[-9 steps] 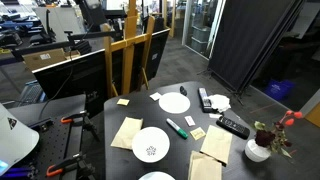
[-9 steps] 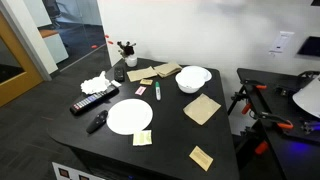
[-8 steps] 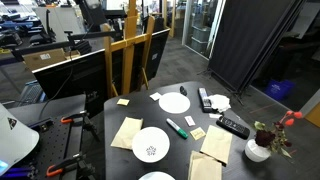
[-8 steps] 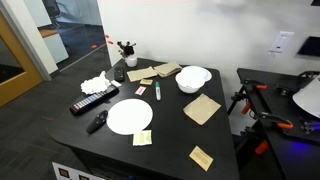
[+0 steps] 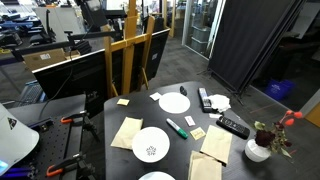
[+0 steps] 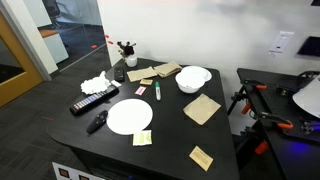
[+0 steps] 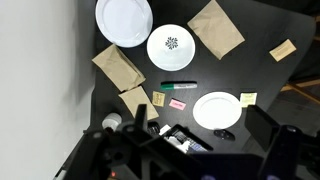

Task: Move the marker to the left

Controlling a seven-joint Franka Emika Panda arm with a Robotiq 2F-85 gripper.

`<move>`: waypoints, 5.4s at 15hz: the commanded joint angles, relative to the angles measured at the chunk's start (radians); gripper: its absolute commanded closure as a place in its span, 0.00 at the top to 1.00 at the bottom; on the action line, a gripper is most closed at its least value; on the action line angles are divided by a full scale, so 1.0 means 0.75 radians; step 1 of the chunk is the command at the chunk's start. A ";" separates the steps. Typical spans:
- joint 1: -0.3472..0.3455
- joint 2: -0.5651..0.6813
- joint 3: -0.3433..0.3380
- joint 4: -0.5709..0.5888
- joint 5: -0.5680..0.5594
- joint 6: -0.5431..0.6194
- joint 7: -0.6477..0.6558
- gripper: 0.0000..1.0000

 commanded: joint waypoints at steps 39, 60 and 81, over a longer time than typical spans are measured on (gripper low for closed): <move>0.106 1.662 0.104 0.520 0.437 0.941 1.863 1.00; 0.161 1.877 -0.031 0.637 0.418 0.992 1.824 1.00; 0.100 2.109 -0.012 0.909 0.442 0.851 1.803 1.00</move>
